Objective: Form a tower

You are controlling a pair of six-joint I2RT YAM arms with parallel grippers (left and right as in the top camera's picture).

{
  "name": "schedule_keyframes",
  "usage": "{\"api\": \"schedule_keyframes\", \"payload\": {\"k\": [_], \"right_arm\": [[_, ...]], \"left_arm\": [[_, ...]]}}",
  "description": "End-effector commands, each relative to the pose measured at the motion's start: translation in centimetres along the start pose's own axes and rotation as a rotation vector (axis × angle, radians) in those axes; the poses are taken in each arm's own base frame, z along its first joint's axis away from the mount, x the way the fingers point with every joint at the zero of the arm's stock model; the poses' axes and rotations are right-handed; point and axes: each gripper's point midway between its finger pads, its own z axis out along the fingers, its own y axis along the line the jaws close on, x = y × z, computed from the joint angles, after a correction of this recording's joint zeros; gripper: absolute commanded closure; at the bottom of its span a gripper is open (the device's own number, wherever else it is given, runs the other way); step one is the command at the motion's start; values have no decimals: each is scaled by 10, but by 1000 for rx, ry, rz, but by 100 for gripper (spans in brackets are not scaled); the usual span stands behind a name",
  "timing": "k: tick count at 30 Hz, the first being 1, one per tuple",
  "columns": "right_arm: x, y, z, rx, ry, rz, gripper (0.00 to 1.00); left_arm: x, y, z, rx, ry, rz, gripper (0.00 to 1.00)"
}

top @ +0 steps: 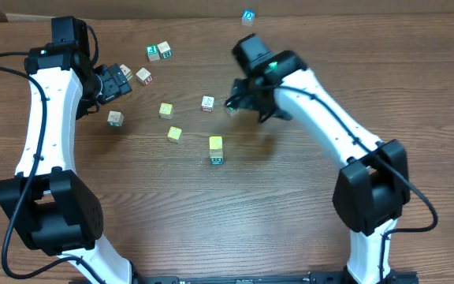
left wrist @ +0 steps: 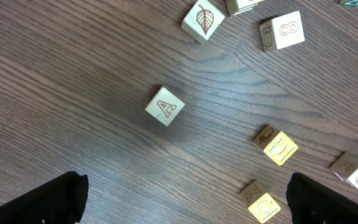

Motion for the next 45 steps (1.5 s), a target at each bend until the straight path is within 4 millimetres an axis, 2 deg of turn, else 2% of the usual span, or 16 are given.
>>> {"api": "schedule_keyframes", "payload": {"k": [1, 8, 12, 45], "right_arm": [[-27, -29, -1, 51, -47, 3, 0], [-46, -61, 3, 59, -41, 99, 0], [-50, -69, 3, 65, -42, 119, 0], [-51, -70, 3, 65, -42, 121, 0]], "left_arm": [[-6, -4, -14, 21, -36, 15, 1], [-6, -4, -14, 21, -36, 15, 1], [-6, -4, -14, 21, -36, 15, 0], [-6, -3, -14, 21, -36, 15, 0]]}}
